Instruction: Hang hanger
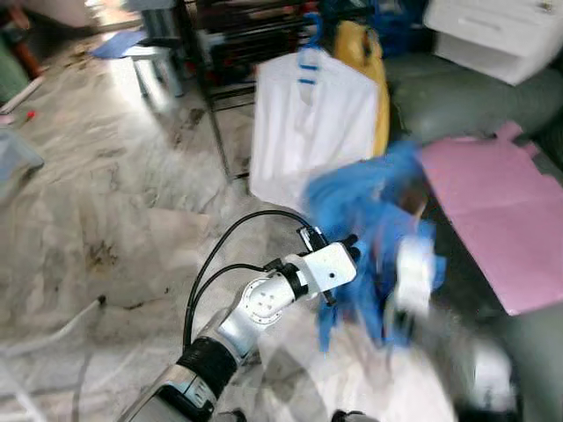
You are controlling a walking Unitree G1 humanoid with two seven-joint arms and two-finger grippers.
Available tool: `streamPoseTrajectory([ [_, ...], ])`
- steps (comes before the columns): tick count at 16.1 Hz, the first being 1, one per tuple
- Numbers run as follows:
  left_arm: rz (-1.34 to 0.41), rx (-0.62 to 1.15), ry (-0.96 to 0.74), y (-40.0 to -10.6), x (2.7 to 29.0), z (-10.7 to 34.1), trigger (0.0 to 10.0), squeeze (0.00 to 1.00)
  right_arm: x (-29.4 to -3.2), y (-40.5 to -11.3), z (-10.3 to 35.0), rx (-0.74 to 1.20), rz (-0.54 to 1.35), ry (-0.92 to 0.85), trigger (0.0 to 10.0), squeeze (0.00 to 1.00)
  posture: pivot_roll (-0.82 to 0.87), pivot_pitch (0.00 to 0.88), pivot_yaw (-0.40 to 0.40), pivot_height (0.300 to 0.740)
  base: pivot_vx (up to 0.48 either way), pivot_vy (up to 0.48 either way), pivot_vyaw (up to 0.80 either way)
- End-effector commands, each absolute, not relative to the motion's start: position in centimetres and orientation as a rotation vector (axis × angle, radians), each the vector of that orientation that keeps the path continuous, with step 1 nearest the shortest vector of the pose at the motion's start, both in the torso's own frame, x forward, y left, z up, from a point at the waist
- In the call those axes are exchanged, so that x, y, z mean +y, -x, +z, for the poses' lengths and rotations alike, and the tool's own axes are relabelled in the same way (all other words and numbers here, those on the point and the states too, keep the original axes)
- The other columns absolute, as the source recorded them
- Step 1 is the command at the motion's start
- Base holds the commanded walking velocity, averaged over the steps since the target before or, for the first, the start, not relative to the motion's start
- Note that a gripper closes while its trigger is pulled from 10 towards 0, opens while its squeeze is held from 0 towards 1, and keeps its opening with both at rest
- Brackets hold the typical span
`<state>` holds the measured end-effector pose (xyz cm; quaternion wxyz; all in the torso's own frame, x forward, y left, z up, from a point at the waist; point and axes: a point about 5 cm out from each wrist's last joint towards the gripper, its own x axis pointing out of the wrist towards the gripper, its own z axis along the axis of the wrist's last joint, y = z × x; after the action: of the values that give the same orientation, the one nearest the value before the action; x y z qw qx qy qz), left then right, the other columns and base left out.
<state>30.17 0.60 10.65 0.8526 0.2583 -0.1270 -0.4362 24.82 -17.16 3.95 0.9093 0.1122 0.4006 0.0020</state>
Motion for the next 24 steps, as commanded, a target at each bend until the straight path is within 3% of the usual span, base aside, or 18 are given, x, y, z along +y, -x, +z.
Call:
streamPoseTrajectory([
  [1, -0.895, -0.268, -0.545, -30.3, 1.0, 10.8, 10.0, 0.0, -21.5, -24.2, 3.7, 0.828, -0.21, -0.177, 10.0, 0.0, -0.18, 0.121, 0.042, 0.74, 0.0, 0.0, 0.0],
  [2, -0.895, -0.264, -0.547, -30.3, 1.1, 10.7, 10.0, 0.0, -23.4, -24.7, 4.7, 0.775, -0.297, -0.157, 10.0, 0.0, -0.19, 0.123, 0.048, 0.74, 0.0, 0.0, 0.0],
  [6, -0.907, -0.285, -0.547, -30.3, 0.6, 11.0, 10.0, 0.0, -23.8, -26.5, 6.4, 0.672, -0.313, -0.153, 10.0, 0.0, -0.19, 0.117, 0.055, 0.74, 0.0, 0.0, 0.0],
  [11, -0.912, -0.362, -0.48, -29.8, 0.7, 12.2, 10.0, 0.0, -26.7, -30.3, 11.5, 0.305, -0.418, -0.126, 10.0, 0.0, -0.17, 0.115, 0.062, 0.74, 0.0, 0.0, 0.0],
  [13, -0.96, -0.363, -0.499, -29.1, 0.6, 11.5, 10.0, 0.0, -28.0, -32.6, 15.5, 0.102, -0.429, -0.188, 10.0, 0.0, -0.17, 0.11, 0.069, 0.74, 0.0, 0.0, 0.0],
  [15, -0.986, -0.368, -0.548, -28.7, 0.6, 11.0, 10.0, 0.0, -27.6, -33.9, 18.1, -0.02, -0.383, -0.302, 10.0, 0.0, -0.16, 0.106, 0.073, 0.74, 0.0, 0.0, 0.0],
  [18, -0.976, -0.357, -0.569, -28.8, 0.7, 10.7, 10.0, 0.0, -25.1, -35.3, 19.9, -0.12, -0.276, -0.703, 10.0, 0.0, -0.16, 0.106, 0.076, 0.74, 0.0, 0.0, 0.0],
  [20, -0.996, -0.355, -0.602, -28.6, 0.8, 10.2, 10.0, 0.0, -23.5, -35.7, 21.0, -0.185, -0.182, -0.832, 10.0, 0.0, -0.16, 0.106, 0.079, 0.74, 0.0, 0.0, 0.0],
  [22, -1.016, -0.341, -0.628, -28.3, 1.0, 9.5, 10.0, 0.0, -23.3, -36.2, 22.1, -0.205, -0.157, -0.732, 10.0, 0.0, -0.16, 0.105, 0.081, 0.74, 0.0, 0.0, 0.0],
  [24, -1.019, -0.335, -0.653, -28.2, 1.2, 9.1, 10.0, 0.0, -23.9, -36.8, 23.1, -0.2, -0.186, -0.481, 10.0, 0.0, -0.16, 0.105, 0.081, 0.74, 0.0, 0.0, 0.0],
])
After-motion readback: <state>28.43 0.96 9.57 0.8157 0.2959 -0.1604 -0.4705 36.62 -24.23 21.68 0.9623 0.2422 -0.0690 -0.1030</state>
